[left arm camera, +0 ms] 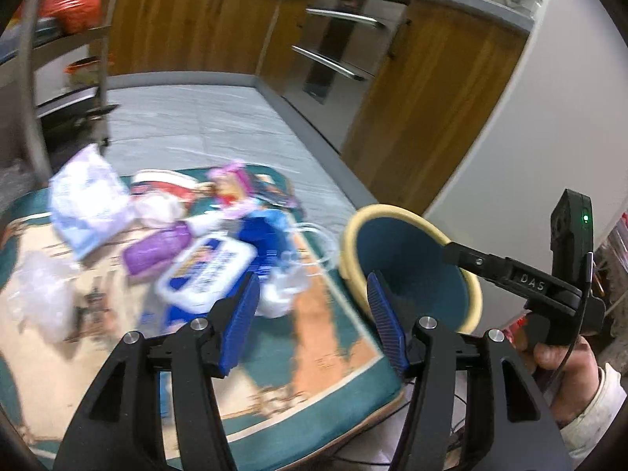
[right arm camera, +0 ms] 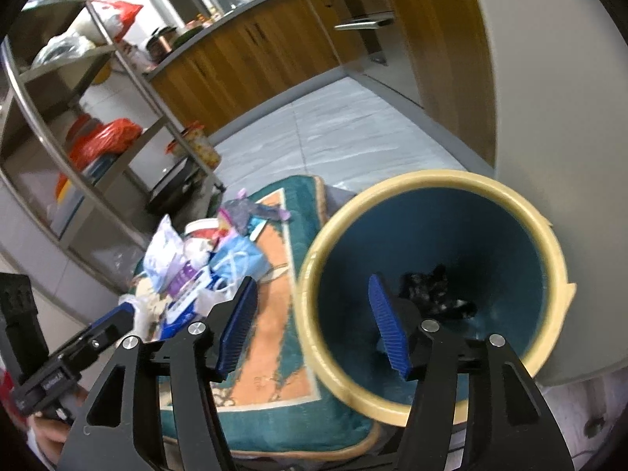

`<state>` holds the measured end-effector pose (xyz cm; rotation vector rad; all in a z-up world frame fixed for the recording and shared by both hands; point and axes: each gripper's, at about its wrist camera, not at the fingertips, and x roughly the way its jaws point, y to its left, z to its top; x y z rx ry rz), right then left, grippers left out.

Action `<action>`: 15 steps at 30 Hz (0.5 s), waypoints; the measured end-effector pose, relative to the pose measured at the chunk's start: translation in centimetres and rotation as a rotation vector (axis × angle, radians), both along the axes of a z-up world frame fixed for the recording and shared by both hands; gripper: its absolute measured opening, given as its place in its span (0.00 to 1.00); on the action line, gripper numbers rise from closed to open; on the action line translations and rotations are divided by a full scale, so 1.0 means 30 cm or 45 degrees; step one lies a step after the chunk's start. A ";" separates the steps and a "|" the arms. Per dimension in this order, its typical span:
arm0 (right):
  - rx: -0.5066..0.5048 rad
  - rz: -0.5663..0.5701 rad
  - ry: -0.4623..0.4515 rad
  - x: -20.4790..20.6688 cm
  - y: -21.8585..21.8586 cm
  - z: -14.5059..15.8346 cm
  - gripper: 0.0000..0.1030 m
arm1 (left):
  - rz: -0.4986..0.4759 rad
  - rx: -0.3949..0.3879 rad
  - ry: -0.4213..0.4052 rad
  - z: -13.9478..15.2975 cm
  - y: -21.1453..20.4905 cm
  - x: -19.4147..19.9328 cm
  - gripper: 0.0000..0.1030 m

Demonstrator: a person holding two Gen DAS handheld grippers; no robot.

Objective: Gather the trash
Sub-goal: 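Grasp the crumpled white-blue wrapper on the stool with the left tool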

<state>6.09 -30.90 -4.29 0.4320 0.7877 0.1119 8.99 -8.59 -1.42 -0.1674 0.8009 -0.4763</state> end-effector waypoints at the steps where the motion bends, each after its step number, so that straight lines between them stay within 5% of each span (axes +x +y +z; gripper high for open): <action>1: -0.001 0.009 -0.004 0.000 0.011 0.003 0.63 | 0.024 0.001 -0.006 0.005 0.035 -0.008 0.55; 15: -0.027 0.107 -0.006 0.026 0.164 0.036 0.75 | 0.179 0.107 0.068 -0.060 0.260 -0.045 0.58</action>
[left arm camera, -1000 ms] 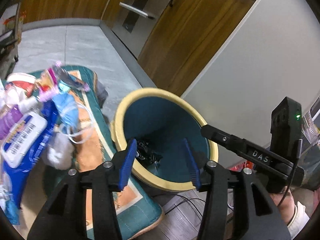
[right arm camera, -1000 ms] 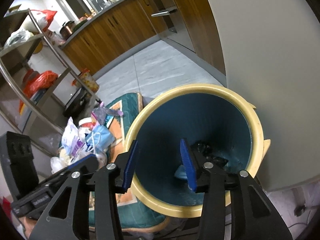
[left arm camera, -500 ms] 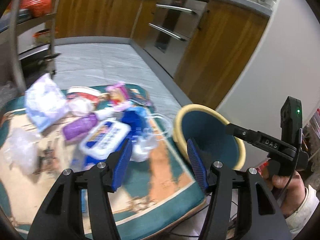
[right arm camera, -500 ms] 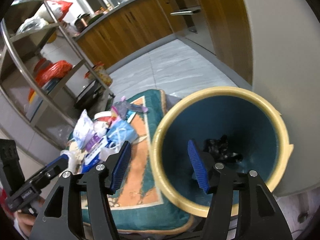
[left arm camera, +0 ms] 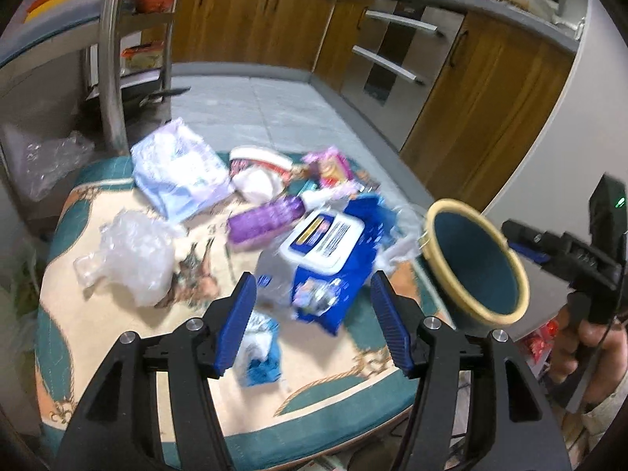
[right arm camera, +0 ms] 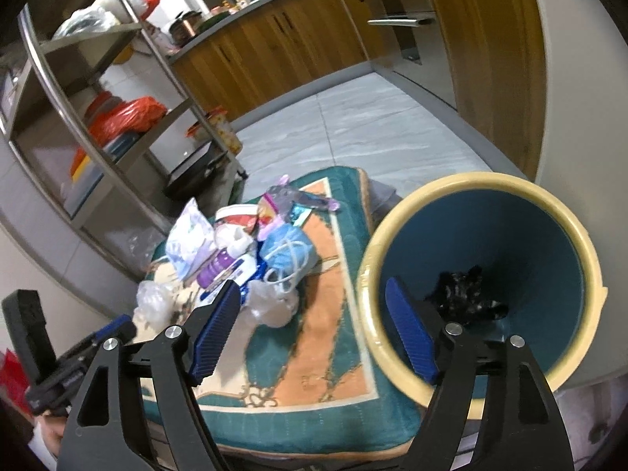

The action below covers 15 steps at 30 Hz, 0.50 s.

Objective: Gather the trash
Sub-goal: 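Grasp the crumpled white-blue wrapper on the stool with the left tool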

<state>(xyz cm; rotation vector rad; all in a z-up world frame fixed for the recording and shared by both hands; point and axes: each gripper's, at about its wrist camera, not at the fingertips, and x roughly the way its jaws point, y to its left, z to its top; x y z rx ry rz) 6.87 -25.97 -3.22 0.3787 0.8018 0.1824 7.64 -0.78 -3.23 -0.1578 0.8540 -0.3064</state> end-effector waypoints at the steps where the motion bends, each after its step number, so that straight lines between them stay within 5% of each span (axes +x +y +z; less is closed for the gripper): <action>1: -0.003 0.011 0.001 0.002 0.008 0.000 0.75 | -0.002 0.013 0.028 -0.018 0.003 0.004 0.58; 15: 0.081 0.150 0.061 0.029 0.145 -0.021 0.75 | 0.009 0.133 0.289 -0.228 0.027 0.041 0.58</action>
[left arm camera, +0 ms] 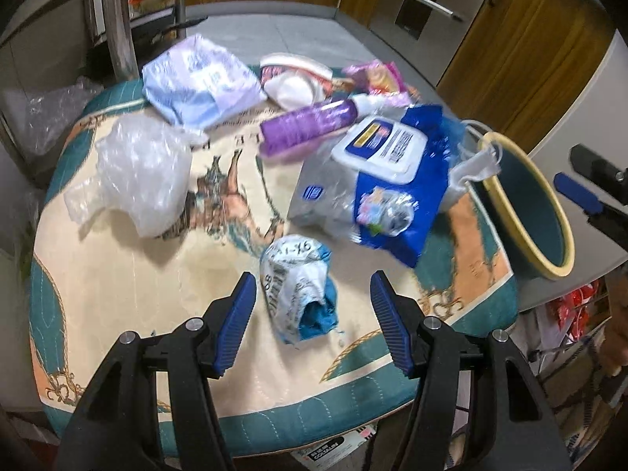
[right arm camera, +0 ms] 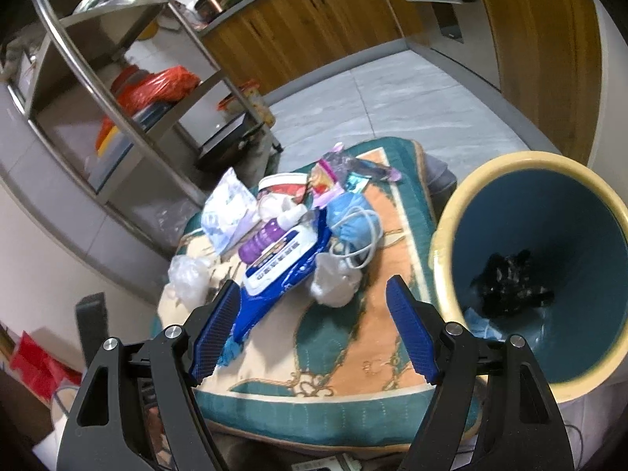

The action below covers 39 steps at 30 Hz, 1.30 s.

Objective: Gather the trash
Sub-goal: 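Grasp the crumpled white-blue wrapper on the stool with the left tool, then grasp the blue wet-wipe pack with the right tool while the left holds the wrapper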

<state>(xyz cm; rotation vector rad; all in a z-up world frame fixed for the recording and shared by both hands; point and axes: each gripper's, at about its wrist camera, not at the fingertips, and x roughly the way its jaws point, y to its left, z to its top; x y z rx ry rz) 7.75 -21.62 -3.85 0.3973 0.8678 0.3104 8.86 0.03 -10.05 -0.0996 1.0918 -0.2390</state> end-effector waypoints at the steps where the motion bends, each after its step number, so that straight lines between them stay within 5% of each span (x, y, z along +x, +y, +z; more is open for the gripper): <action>1: -0.001 0.008 0.002 0.001 0.006 -0.001 0.75 | 0.002 0.001 0.009 -0.005 0.001 0.003 0.58; 5: -0.007 0.036 0.013 0.003 0.030 -0.005 0.75 | 0.013 -0.037 0.053 -0.025 0.017 0.008 0.34; 10: 0.032 0.053 0.067 0.013 0.056 -0.041 0.75 | -0.022 -0.006 0.054 -0.015 0.009 -0.008 0.21; 31: 0.228 0.097 0.265 0.130 0.273 -0.217 0.71 | 0.198 -0.128 -0.079 0.089 0.192 -0.021 0.11; 34: 0.207 0.118 0.287 0.149 0.310 -0.241 0.65 | 0.207 -0.146 -0.080 0.088 0.205 -0.021 0.11; 39: 0.192 0.152 0.314 0.161 0.338 -0.275 0.36 | 0.215 -0.165 -0.092 0.094 0.216 -0.025 0.11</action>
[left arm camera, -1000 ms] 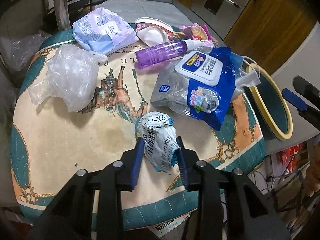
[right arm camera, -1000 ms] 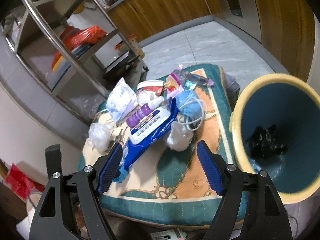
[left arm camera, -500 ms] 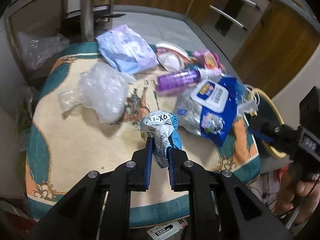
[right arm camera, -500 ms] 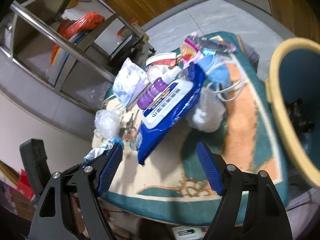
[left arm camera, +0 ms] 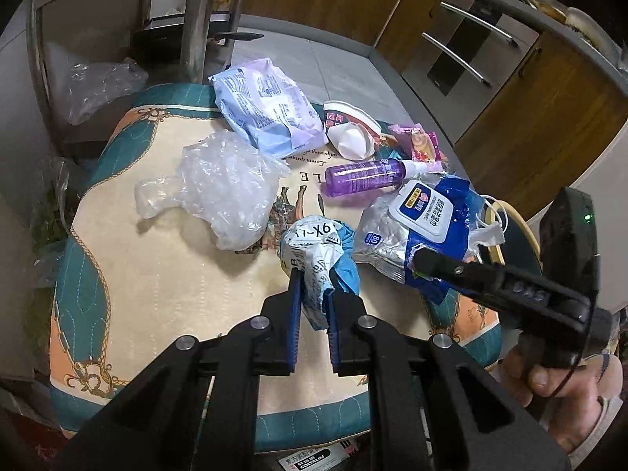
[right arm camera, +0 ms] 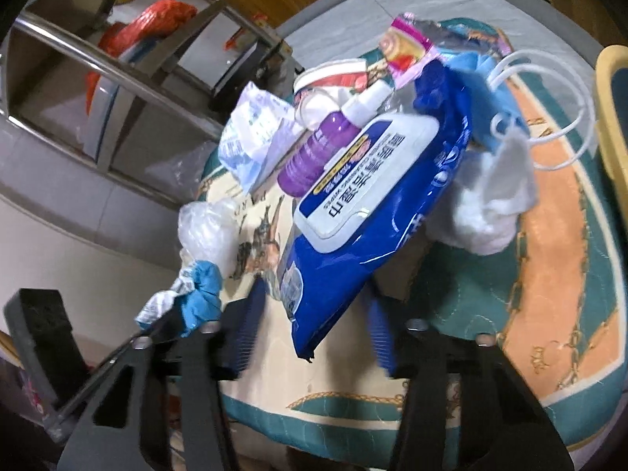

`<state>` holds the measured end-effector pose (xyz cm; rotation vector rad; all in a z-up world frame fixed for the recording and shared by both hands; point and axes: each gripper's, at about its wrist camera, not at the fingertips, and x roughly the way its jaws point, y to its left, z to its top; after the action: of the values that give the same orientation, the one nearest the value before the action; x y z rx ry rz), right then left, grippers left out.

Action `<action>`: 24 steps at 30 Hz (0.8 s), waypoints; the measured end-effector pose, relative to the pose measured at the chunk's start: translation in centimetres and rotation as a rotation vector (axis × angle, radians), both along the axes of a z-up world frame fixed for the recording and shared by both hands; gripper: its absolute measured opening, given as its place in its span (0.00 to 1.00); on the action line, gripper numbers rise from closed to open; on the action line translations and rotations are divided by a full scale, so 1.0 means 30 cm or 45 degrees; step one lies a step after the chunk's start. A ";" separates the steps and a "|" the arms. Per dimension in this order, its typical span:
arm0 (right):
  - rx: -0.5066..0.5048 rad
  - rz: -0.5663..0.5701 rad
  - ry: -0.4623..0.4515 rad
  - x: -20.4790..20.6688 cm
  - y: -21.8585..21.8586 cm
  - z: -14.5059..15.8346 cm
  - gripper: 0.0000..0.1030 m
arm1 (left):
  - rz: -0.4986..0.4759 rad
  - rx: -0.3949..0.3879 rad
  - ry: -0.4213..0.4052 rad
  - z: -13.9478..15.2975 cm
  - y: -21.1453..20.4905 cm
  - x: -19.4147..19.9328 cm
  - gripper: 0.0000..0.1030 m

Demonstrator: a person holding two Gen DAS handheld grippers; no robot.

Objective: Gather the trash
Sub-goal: 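Grasp the blue wet-wipe pack with the right tool while the left holds the wrapper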

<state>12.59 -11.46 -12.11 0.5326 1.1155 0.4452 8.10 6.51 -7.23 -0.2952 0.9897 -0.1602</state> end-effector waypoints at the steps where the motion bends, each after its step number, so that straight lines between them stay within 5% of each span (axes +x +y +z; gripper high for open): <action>1: -0.002 0.006 -0.001 -0.002 0.001 0.000 0.33 | -0.001 -0.003 0.000 0.001 -0.001 0.001 0.11; 24: 0.073 0.033 -0.132 -0.112 -0.061 0.124 0.10 | -0.030 -0.016 -0.016 0.015 -0.045 0.011 0.11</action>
<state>9.22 -13.30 -8.38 0.5400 1.0137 0.5235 8.42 5.15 -6.79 -0.2938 0.9803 -0.1899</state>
